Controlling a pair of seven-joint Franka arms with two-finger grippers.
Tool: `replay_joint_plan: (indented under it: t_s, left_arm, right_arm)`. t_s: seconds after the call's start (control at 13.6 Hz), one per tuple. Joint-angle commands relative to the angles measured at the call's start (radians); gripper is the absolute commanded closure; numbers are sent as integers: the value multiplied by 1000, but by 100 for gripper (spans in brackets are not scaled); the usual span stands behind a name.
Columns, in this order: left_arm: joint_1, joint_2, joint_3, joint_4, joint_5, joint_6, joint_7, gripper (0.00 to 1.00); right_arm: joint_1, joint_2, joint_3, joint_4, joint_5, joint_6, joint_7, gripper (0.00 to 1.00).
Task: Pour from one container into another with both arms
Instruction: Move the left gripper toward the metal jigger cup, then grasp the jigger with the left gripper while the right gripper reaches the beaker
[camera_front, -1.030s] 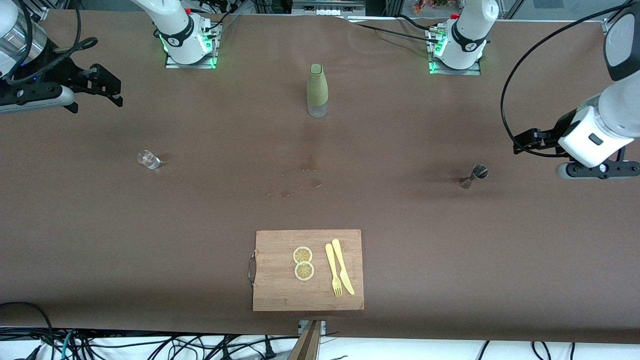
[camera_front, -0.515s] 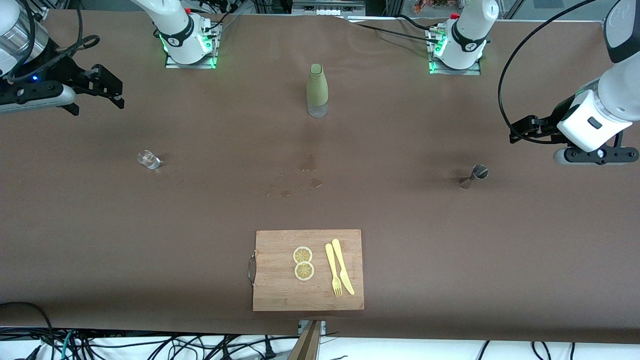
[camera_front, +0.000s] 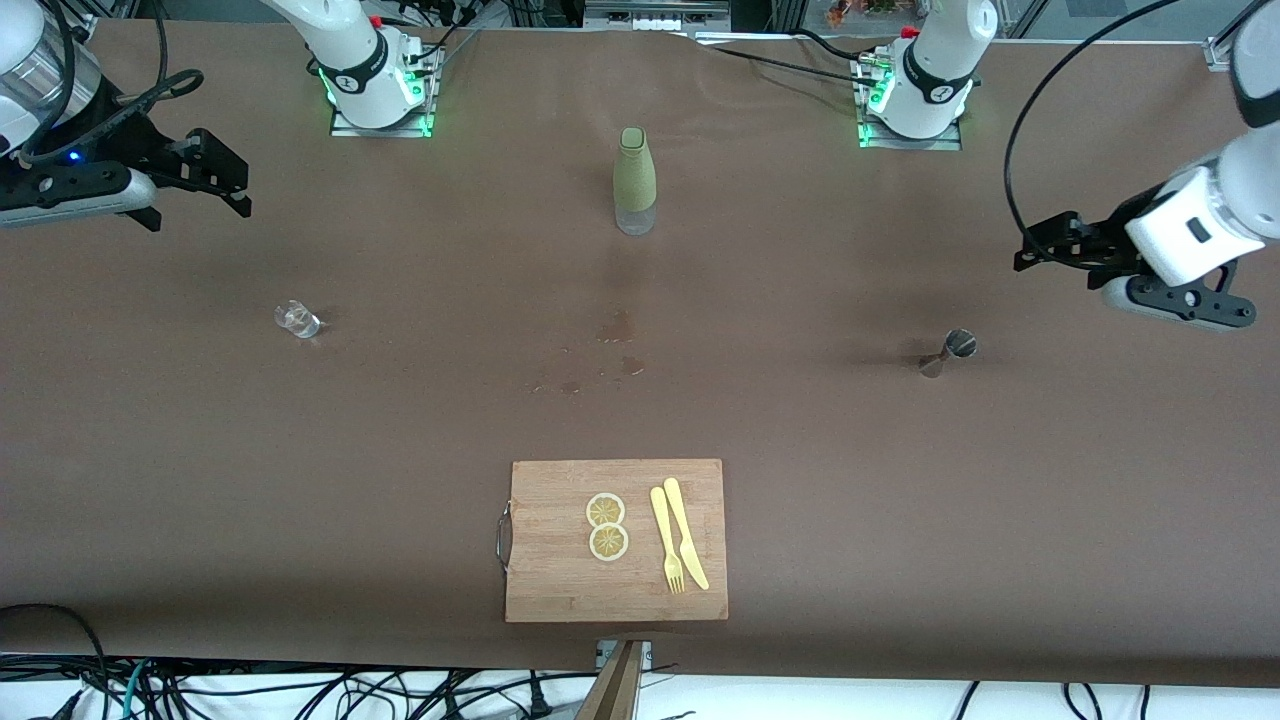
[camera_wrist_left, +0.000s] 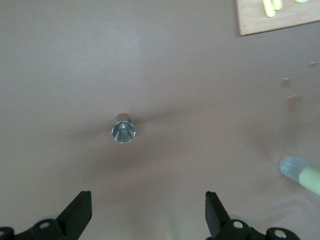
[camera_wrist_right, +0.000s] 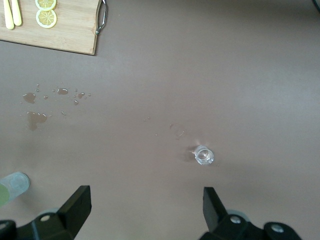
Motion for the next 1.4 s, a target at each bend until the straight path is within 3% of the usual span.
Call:
replay_joint_plan:
  t_s: [0.0, 0.29, 0.59, 0.74, 0.96, 1.1, 1.18, 1.32]
  left_arm:
    - [81, 38, -6, -15, -97, 17, 210, 0]
    - [183, 130, -6, -24, -229, 14, 514, 0]
    - [280, 291, -6, -24, -369, -16, 892, 0]
    - [318, 368, -6, -23, -430, -32, 1072, 0]
    - [355, 501, -6, -12, -516, -48, 1369, 0]
    - [384, 624, -5, -12, -663, -98, 1615, 0]
    - [404, 681, -5, -12, -741, -148, 1692, 0]
    - [429, 727, -3, -10, -777, -175, 1735, 0]
  right_arm:
    - [5, -9, 3, -16, -3, 20, 7, 1]
    - [7, -11, 4, -29, 0, 32, 7, 1]
    - [2, -3, 6, -10, 3, -15, -46, 1]
    - [-24, 18, 3, -2, 24, -68, -317, 1]
    - [-103, 43, 4, -6, 81, -80, -547, 1]
    - [-186, 81, 6, -8, 134, -103, -791, 1]
    - [-226, 118, 6, -6, 141, -124, -914, 1]
    - [-313, 193, 6, -8, 208, -112, -1173, 1]
